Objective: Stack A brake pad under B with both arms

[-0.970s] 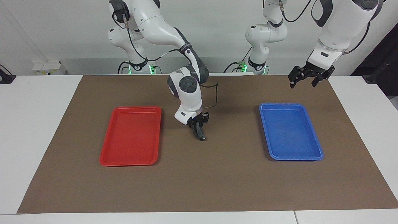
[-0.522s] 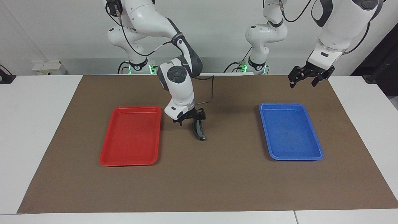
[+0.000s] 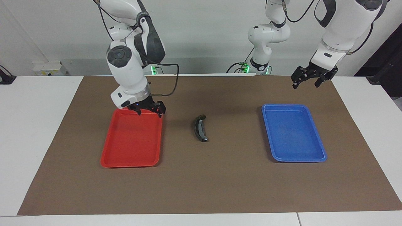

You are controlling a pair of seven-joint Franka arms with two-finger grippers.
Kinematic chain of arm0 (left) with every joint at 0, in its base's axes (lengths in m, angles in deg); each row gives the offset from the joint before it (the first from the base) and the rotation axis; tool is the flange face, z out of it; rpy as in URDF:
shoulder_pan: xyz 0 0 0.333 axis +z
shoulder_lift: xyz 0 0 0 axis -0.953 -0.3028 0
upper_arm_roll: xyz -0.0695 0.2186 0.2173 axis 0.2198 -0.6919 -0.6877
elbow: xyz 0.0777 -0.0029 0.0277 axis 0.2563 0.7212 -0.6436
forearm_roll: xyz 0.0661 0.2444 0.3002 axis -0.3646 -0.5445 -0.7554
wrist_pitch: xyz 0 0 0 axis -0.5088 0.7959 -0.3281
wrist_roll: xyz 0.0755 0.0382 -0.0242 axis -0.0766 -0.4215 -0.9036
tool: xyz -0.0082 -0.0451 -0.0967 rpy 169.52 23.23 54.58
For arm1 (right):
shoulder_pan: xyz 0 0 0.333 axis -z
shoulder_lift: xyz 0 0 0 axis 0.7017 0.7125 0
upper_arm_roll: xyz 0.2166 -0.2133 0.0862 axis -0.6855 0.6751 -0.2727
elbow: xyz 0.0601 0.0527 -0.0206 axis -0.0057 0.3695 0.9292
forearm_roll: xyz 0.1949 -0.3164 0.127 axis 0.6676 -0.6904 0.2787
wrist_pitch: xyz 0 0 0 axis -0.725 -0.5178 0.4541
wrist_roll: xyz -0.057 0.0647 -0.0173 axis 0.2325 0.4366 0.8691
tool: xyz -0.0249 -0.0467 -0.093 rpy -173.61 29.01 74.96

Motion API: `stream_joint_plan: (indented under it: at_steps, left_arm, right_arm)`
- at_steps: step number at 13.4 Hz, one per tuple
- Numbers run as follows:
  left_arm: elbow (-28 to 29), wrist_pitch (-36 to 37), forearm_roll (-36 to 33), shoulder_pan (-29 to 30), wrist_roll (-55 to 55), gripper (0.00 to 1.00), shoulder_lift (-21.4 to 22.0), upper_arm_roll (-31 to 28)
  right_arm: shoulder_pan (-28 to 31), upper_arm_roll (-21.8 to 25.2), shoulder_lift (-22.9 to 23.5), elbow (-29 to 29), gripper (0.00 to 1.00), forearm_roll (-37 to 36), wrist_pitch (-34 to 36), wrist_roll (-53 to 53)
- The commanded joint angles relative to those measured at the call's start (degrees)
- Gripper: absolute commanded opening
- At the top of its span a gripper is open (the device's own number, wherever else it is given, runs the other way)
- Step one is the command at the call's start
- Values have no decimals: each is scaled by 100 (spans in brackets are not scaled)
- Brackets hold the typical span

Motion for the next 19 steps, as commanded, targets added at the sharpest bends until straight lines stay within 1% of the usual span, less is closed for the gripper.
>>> stream_joint_plan:
  at_steps: [1, 2, 3, 5, 8, 10, 13, 15, 19]
  left_arm:
    - [181, -100, 94, -44, 31, 99, 149, -67]
    - [189, -100, 94, -44, 31, 99, 149, -67]
    - [189, -100, 94, -44, 31, 99, 149, -67]
    - [189, -100, 94, -44, 31, 99, 149, -58]
    - [242, -108, 94, -44, 40, 99, 158, -58]
    - [242, -108, 94, -44, 31, 99, 158, -49]
    - [233, -100, 94, -44, 31, 99, 158, -40]
    - [233, -100, 94, -44, 31, 99, 158, -40]
    - [233, -100, 94, -44, 57, 99, 158, -40]
  right_arm:
    - [528, -70, -565, 84, 100, -65, 541, 638]
    - [748, -70, -715, 75, 100, -152, 778, 866]
    - [898, -44, -768, 75, 100, -284, 946, 1208]
    - [1040, 61, -804, 92, 100, -311, 1079, 1841]
    - [1005, 307, -848, 75, 100, -486, 1124, 1932]
    - [1048, 282, -822, 31, 100, -636, 1123, 1976]
    - [1145, 264, -804, 4, 100, -628, 1132, 1993]
    - [1154, 308, -857, 57, 100, -619, 1132, 2220]
    - [1180, 439, -989, 4, 100, -619, 1194, 2266]
